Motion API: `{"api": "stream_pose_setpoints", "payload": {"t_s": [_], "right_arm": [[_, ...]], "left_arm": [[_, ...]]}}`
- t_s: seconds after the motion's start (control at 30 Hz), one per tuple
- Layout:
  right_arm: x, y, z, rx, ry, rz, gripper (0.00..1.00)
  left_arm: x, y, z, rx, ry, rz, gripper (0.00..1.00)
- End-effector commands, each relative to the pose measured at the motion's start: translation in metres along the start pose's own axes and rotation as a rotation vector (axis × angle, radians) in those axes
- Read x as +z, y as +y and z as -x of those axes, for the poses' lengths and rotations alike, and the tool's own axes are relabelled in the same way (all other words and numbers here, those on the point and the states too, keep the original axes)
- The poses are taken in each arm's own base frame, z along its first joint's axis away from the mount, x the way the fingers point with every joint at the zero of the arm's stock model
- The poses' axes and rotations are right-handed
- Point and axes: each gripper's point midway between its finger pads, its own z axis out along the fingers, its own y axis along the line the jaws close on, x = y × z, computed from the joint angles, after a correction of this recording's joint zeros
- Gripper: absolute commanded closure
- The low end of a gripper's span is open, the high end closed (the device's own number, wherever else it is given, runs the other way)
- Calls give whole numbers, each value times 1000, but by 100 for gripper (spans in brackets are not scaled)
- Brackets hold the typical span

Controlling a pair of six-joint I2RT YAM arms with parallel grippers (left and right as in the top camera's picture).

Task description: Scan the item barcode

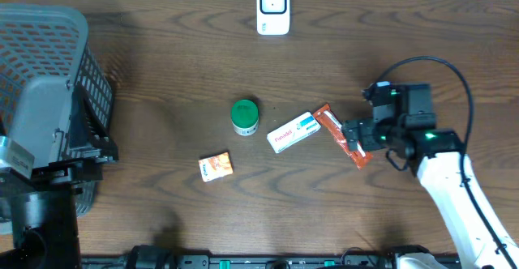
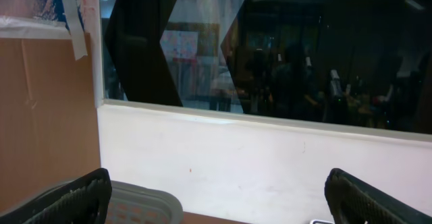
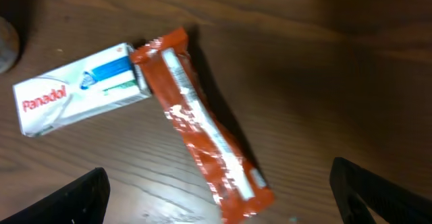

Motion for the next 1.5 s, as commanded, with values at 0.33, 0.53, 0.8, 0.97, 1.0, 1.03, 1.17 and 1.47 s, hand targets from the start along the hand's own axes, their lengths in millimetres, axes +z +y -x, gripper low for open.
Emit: {"api": "stream_pose_setpoints", "payload": {"t_s": [0.33, 0.53, 0.8, 0.97, 1.0, 1.03, 1.17, 1.47], "right_arm": [[52, -5, -40, -26, 129, 357, 9], [75, -5, -57, -43, 189, 395, 14], [82, -10, -54, -58, 174, 378, 17], [84, -10, -56, -55, 179, 380, 25], [85, -10, -57, -53, 184, 382, 26], [87, -10, -59, -50, 190, 384, 27], [92, -5, -64, -32, 202, 421, 27], [101, -5, -77, -7, 251, 437, 44]], "left_arm": [[-2, 1, 2, -5, -9, 2, 1], [-2, 1, 2, -5, -9, 2, 1], [-2, 1, 0, -4, -5, 2, 1], [-2, 1, 0, -3, -2, 2, 1], [-2, 1, 0, -3, -2, 2, 1], [-2, 1, 0, -3, -2, 2, 1], [-2, 1, 0, -3, -2, 2, 1], [-2, 3, 0, -1, -4, 12, 1]]}}
